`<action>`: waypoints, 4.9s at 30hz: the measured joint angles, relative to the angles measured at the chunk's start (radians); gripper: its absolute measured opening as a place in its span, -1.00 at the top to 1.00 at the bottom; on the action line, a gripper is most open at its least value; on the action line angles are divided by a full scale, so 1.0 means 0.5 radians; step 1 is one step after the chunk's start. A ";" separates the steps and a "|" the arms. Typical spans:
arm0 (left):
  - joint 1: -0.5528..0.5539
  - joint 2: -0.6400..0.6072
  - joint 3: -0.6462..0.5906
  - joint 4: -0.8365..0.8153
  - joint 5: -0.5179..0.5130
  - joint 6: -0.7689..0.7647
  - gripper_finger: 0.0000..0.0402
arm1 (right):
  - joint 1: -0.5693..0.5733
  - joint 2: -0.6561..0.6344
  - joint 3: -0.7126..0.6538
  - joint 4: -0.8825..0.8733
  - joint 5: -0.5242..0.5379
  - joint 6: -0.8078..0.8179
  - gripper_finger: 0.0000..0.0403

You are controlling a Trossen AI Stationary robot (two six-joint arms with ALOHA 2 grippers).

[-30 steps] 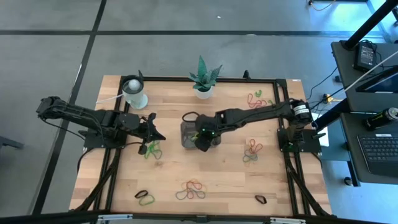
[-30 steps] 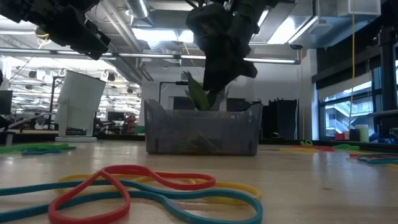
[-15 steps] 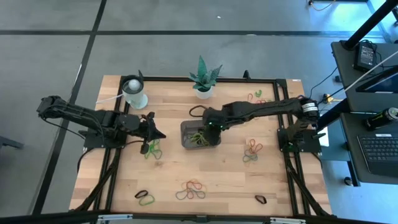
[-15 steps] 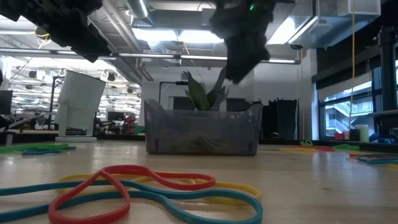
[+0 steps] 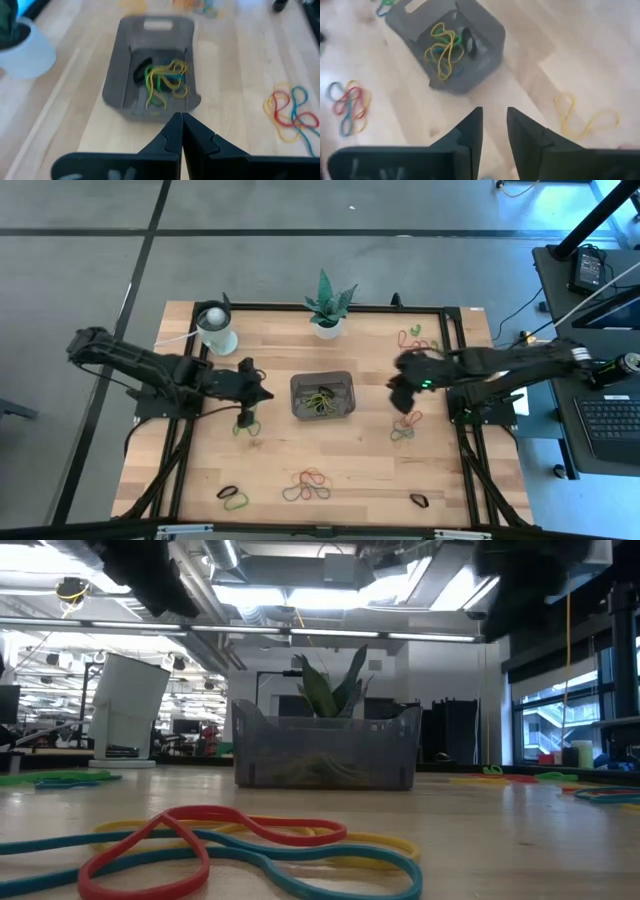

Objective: Pick and place rubber bands into bin
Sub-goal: Put the green rubber band into the black bin, then put the black rubber band into the black bin

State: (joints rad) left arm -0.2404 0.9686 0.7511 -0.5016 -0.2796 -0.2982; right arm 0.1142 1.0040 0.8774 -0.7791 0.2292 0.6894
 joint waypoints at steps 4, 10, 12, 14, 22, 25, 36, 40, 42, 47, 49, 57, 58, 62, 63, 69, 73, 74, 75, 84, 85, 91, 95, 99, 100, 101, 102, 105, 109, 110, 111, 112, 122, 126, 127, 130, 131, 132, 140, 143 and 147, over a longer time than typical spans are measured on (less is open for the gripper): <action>0.000 0.163 0.206 -0.331 0.005 -0.170 0.99 | 0.035 -0.312 -0.244 0.002 -0.005 0.113 0.58; 0.000 0.307 0.303 -0.706 0.058 -0.739 0.99 | 0.041 -0.521 -0.455 0.086 -0.007 0.207 0.58; 0.000 0.347 0.303 -0.775 0.101 -0.954 0.98 | 0.041 -0.532 -0.497 0.150 -0.006 0.234 0.58; -0.001 0.396 0.303 -0.817 0.143 -1.137 0.97 | 0.041 -0.528 -0.528 0.192 -0.009 0.237 0.58; -0.048 0.632 0.288 -0.829 0.290 -1.728 0.77 | 0.041 -0.518 -0.556 0.252 -0.026 0.226 0.58; -0.088 0.748 0.277 -0.842 0.302 -1.901 0.65 | 0.041 -0.517 -0.556 0.253 -0.026 0.225 0.58; -0.123 1.100 0.277 -0.833 0.291 -2.232 0.53 | 0.041 -0.517 -0.556 0.321 -0.025 0.227 0.58; -0.088 1.199 0.277 -0.831 0.287 -2.259 0.53 | 0.041 -0.517 -0.556 0.365 -0.025 0.227 0.58; -0.071 1.242 0.277 -0.830 0.288 -2.259 0.53 | 0.041 -0.517 -0.556 0.383 -0.025 0.229 0.58; -0.039 1.311 0.277 -0.822 0.287 -2.258 0.53 | 0.041 -0.517 -0.556 0.394 -0.025 0.241 0.58; -0.036 1.332 0.277 -0.810 0.287 -2.258 0.53 | 0.040 -0.517 -0.556 0.404 -0.025 0.241 0.58; -0.037 1.418 0.280 -0.721 0.330 -2.175 0.53 | 0.040 -0.517 -0.556 0.457 -0.025 0.241 0.58; -0.037 1.427 0.281 -0.710 0.334 -2.156 0.54 | 0.040 -0.517 -0.556 0.464 -0.025 0.241 0.58; -0.037 1.432 0.282 -0.689 0.342 -2.136 0.68 | 0.040 -0.517 -0.556 0.479 -0.025 0.241 0.58; -0.037 1.426 0.281 -0.686 0.346 -2.136 0.74 | 0.040 -0.516 -0.556 0.479 -0.025 0.242 0.58; -0.037 1.379 0.271 -0.832 0.352 -2.192 0.97 | 0.040 -0.516 -0.556 0.484 -0.025 0.244 0.58; -0.046 1.238 0.301 -1.017 0.374 -2.223 0.99 | 0.040 -0.516 -0.556 0.491 -0.025 0.286 0.58; -0.051 1.193 0.320 -1.063 0.372 -2.223 0.99 | 0.040 -0.516 -0.556 0.491 -0.025 0.286 0.58; -0.056 1.137 0.346 -1.108 0.350 -2.225 0.99 | 0.040 -0.516 -0.556 0.492 -0.025 0.286 0.58; -0.110 0.698 0.632 -1.259 -0.009 -2.085 0.99 | 0.040 -0.516 -0.556 0.490 -0.024 0.280 0.58; -0.110 0.673 0.675 -1.257 -0.038 -2.047 0.99 | 0.040 -0.516 -0.556 0.490 -0.024 0.280 0.58; -0.075 0.703 0.989 -1.241 -0.305 -1.656 0.99 | 0.040 -0.516 -0.556 0.490 -0.023 0.281 0.58; -0.003 0.853 1.232 -1.233 -0.374 -1.292 0.99 | 0.040 -0.516 -0.556 0.490 -0.022 0.290 0.58; 0.095 1.052 1.468 -1.217 -0.356 -0.976 0.99 | 0.040 -0.516 -0.556 0.490 -0.022 0.293 0.58; 0.121 1.100 1.518 -1.205 -0.337 -0.901 0.99 | 0.040 -0.516 -0.556 0.490 -0.022 0.294 0.58; 0.145 1.152 1.564 -1.183 -0.324 -0.830 0.99 | 0.040 -0.516 -0.556 0.491 -0.022 0.294 0.58; 0.169 1.199 1.601 -1.138 -0.310 -0.764 0.99 | 0.040 -0.516 -0.556 0.490 -0.022 0.294 0.58; 0.230 1.333 1.676 -0.968 -0.235 -0.575 0.99 | 0.040 -0.516 -0.556 0.490 -0.022 0.296 0.58; 0.293 1.491 1.698 -0.748 -0.074 -0.426 0.99 | 0.040 -0.516 -0.556 0.490 -0.022 0.296 0.58; 0.302 1.527 1.698 -0.716 -0.033 -0.423 0.99 | 0.040 -0.516 -0.556 0.490 -0.022 0.296 0.58; 0.308 1.562 1.698 -0.690 -0.002 -0.424 0.99 | 0.040 -0.516 -0.556 0.491 -0.022 0.305 0.58; 0.314 1.597 1.698 -0.669 0.024 -0.423 0.99 | 0.040 -0.516 -0.556 0.490 -0.022 0.335 0.58; 0.310 1.806 1.697 -0.668 0.106 -0.487 0.94 | 0.040 -0.515 -0.556 0.486 -0.023 0.339 0.58; 0.311 1.809 1.697 -0.669 0.115 -0.532 0.84 | 0.041 -0.515 -0.556 0.461 -0.024 0.338 0.58; 0.311 1.808 1.697 -0.670 0.115 -0.536 0.81 | 0.040 -0.515 -0.556 0.451 -0.024 0.335 0.58; 0.311 1.809 1.697 -0.671 0.115 -0.572 0.73 | 0.040 -0.515 -0.556 0.447 -0.024 0.293 0.58; 0.311 1.809 1.697 -0.672 0.115 -0.586 0.71 | 0.041 -0.515 -0.556 0.447 -0.024 0.281 0.58; 0.311 1.809 1.697 -0.672 0.115 -0.604 0.69 | 0.040 -0.515 -0.556 0.446 -0.025 0.276 0.58; 0.311 1.808 1.697 -0.673 0.115 -0.671 0.61 | 0.040 -0.516 -0.556 0.439 -0.025 0.216 0.58; 0.311 1.808 1.697 -0.693 0.115 -0.671 0.62 | 0.040 -0.515 -0.556 0.439 -0.025 0.154 0.58; 0.311 1.808 1.697 -0.768 0.151 -0.670 0.67 | 0.041 -0.516 -0.556 0.439 -0.025 0.044 0.58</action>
State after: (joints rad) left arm -0.0849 1.8729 1.5997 -0.8859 -0.2040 -0.6330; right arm 0.1345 0.7460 0.5995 -0.5598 0.2169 0.7111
